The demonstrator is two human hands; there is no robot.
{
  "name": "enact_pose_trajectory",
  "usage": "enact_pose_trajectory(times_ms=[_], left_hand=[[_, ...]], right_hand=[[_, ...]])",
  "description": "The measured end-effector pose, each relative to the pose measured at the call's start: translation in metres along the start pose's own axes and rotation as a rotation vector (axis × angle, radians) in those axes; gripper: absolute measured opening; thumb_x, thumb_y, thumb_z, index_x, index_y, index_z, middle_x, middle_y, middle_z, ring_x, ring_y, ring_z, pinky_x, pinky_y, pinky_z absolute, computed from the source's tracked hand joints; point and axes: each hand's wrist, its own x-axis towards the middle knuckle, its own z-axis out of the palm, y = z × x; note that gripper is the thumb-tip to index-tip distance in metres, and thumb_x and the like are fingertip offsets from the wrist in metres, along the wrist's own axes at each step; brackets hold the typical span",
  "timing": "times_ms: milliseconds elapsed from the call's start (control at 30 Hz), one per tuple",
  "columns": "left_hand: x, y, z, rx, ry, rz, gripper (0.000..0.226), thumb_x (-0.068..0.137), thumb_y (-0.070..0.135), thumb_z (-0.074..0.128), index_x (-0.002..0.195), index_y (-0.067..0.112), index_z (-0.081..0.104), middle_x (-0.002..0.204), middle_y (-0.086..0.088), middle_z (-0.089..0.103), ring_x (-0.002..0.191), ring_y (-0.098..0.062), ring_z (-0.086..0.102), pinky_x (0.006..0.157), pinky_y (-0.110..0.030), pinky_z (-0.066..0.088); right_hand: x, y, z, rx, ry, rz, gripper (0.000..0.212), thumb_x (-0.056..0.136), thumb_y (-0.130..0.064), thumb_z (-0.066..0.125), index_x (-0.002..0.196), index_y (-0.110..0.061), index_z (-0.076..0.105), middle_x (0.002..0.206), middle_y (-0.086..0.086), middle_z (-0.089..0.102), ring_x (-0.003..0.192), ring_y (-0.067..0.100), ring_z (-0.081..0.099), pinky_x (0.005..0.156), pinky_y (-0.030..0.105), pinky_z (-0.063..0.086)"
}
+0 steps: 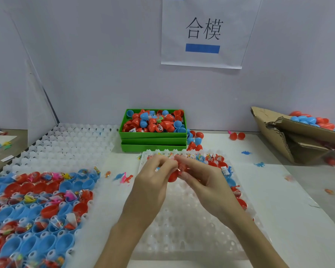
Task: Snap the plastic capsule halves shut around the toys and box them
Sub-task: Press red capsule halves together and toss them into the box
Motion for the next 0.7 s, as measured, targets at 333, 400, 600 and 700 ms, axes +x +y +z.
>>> enact_pose_trajectory(times_ms=[333, 400, 600, 700], left_hand=[[0.0, -0.006, -0.003, -0.036, -0.044, 0.018, 0.011, 0.093, 0.003, 0.072, 0.103, 0.007, 0.075, 0.101, -0.002, 0.062, 0.092, -0.009, 0.059, 0.083, -0.017, 0.053], [0.001, -0.003, -0.004, -0.162, 0.015, -0.128, 0.014, 0.092, 0.008, 0.077, 0.105, 0.013, 0.075, 0.102, 0.006, 0.068, 0.096, -0.005, 0.065, 0.087, -0.014, 0.053], [0.005, 0.004, -0.007, -0.356, 0.137, -0.283, 0.023, 0.086, 0.019, 0.084, 0.107, 0.014, 0.077, 0.117, 0.002, 0.065, 0.11, -0.016, 0.069, 0.091, -0.028, 0.061], [0.004, 0.005, -0.007, -0.32, 0.137, -0.282, 0.02, 0.085, 0.025, 0.081, 0.103, 0.017, 0.082, 0.119, 0.005, 0.065, 0.117, -0.017, 0.065, 0.092, -0.036, 0.061]], right_hand=[[0.0, 0.005, 0.007, -0.055, 0.009, -0.07, 0.045, 0.098, -0.006, 0.068, 0.14, -0.022, 0.063, 0.127, -0.012, 0.071, 0.115, -0.001, 0.067, 0.097, 0.02, 0.055], [0.0, 0.004, 0.006, 0.01, 0.018, -0.061, 0.041, 0.097, -0.008, 0.069, 0.136, -0.022, 0.065, 0.121, -0.01, 0.074, 0.111, 0.005, 0.071, 0.096, 0.023, 0.057], [0.0, 0.002, 0.005, 0.157, 0.087, -0.052, 0.035, 0.096, -0.012, 0.071, 0.128, -0.026, 0.068, 0.114, -0.011, 0.076, 0.107, 0.011, 0.073, 0.092, 0.027, 0.06], [0.0, 0.002, 0.005, 0.195, 0.118, -0.036, 0.036, 0.094, -0.017, 0.073, 0.127, -0.031, 0.07, 0.115, -0.015, 0.076, 0.109, 0.008, 0.073, 0.091, 0.024, 0.06]])
